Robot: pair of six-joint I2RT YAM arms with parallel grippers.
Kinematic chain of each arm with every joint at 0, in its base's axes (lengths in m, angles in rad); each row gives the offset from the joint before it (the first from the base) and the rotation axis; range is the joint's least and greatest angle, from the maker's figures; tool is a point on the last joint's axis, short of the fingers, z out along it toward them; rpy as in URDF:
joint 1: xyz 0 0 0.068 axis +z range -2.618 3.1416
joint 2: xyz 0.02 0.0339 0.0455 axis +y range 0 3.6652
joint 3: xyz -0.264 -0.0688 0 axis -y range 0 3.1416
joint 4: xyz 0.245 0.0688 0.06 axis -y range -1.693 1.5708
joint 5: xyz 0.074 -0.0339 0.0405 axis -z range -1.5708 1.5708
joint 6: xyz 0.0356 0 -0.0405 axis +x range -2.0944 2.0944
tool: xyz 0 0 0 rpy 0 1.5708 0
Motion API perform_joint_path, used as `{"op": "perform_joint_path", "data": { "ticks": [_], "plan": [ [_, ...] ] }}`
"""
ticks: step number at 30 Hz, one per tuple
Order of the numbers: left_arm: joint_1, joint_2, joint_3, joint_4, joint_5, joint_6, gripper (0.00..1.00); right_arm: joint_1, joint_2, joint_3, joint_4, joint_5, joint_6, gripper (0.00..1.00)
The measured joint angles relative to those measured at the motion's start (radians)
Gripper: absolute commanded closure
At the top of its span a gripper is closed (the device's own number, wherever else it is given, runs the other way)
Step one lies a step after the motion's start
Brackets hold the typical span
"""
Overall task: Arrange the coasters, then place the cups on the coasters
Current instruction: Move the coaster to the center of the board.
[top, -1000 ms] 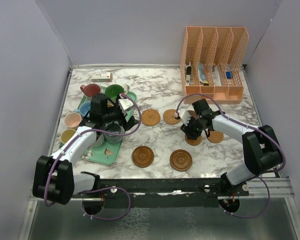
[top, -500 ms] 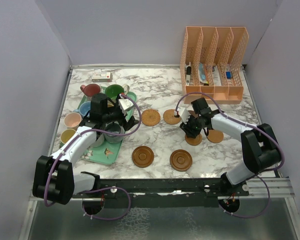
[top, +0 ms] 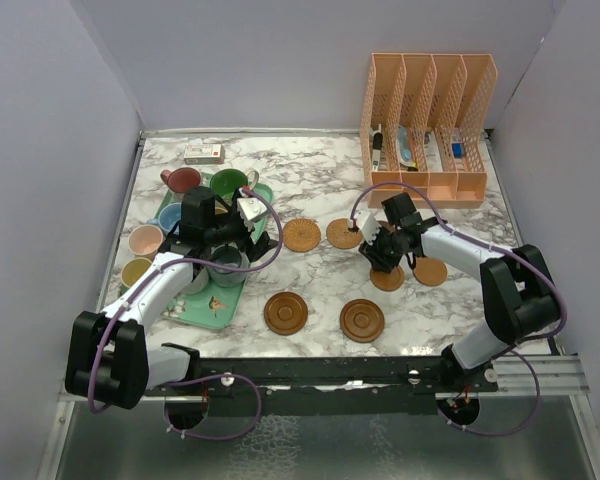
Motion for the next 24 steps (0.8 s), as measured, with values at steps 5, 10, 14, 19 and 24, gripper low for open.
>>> {"op": "perform_joint_path", "data": {
  "ticks": [5, 10, 14, 19, 24],
  "plan": [
    [0.0, 0.0, 0.0, 0.0, 0.0, 0.002, 0.05, 0.0, 0.007, 0.01, 0.0, 0.001, 0.002, 0.62],
    [0.0, 0.0, 0.0, 0.0, 0.001, 0.002, 0.05, 0.0, 0.013, 0.015, 0.0, 0.002, 0.005, 0.62],
    [0.0, 0.0, 0.0, 0.0, 0.001, 0.002, 0.05, 0.0, 0.018, 0.021, -0.001, 0.003, 0.008, 0.62],
    [0.0, 0.002, 0.0, 0.0, 0.001, 0.002, 0.05, 0.0, 0.024, 0.029, 0.0, 0.002, 0.008, 0.62],
    [0.0, 0.003, 0.0, 0.0, 0.001, 0.003, 0.05, 0.0, 0.027, 0.032, 0.0, 0.002, 0.008, 0.62]
  ]
}}
